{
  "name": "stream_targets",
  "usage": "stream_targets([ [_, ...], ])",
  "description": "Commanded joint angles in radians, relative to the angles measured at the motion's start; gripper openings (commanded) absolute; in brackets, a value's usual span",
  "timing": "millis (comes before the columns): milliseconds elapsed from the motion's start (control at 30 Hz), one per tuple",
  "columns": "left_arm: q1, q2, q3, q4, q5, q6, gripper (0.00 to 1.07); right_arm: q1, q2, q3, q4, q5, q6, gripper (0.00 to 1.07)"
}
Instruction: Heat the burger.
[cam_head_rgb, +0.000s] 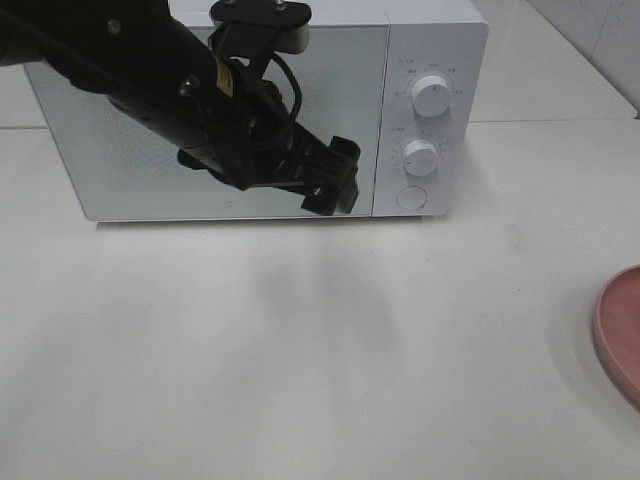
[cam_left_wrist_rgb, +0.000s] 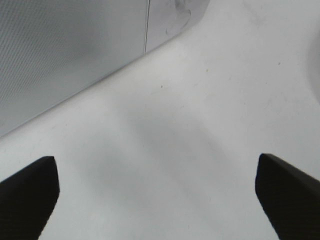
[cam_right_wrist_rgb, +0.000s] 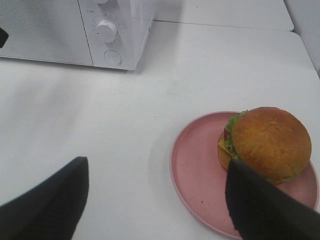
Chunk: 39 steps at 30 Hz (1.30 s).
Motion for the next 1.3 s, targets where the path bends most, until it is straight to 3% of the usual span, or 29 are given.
stream_targets([
  [33,-0.006,-0.053,0.002,-0.033,0.185,-0.005,1.01,-0.007,-0.027,0.003,0.0,-0.016,-0.011,0.75],
  [267,-0.006,-0.109,0.002,-0.043,0.474,-0.002,1.01,-0.007,-0.027,0.003,0.0,-0.016,-0.011,0.75],
  [567,0.015,-0.146,0.003,-0.059,0.559,-0.006,1.01,-0.007,-0.027,0.003,0.0,-0.016,-0.011,0.75],
  [733,0.099,-0.15,0.003,-0.073,0.582,0.006,1.01,-0.007,-0.027,0.003,0.0,-0.016,-0.011,0.75],
  [800,0.192,-0.15,0.003,-0.098,0.621,0.055,1.01,-0.007,-0.027,0.003,0.0,-0.016,-0.011,0.75],
  [833,0.192,-0.15,0.003,-0.098,0.621,0.055,1.01,-0.007,-0.027,0.003,0.0,-0.016,-0.011,0.75],
  [900,0.265,-0.15,0.003,-0.107,0.651,0.102,1.01,-0.007,-0.027,0.003,0.0,-0.016,-0.011,0.75],
  [1000,0.29,-0.15,0.003,-0.11,0.661,0.112,1.01,-0.007,-0.027,0.003,0.0,-0.016,-0.011,0.75],
  [1067,0.382,-0.15,0.003,-0.132,0.702,0.141,1.01,-0.007,-0.027,0.003,0.0,-0.016,-0.011,0.75],
  [1167,0.404,-0.15,0.003,-0.137,0.714,0.15,1.01,-0.007,-0.027,0.003,0.0,-0.016,-0.011,0.75],
  [1233,0.488,-0.15,0.003,-0.145,0.756,0.189,1.01,-0.007,-0.027,0.003,0.0,-0.016,-0.011,0.75],
  [1300,0.504,-0.152,0.003,-0.146,0.764,0.195,1.01,-0.007,-0.027,0.003,0.0,-0.016,-0.011,0.75],
])
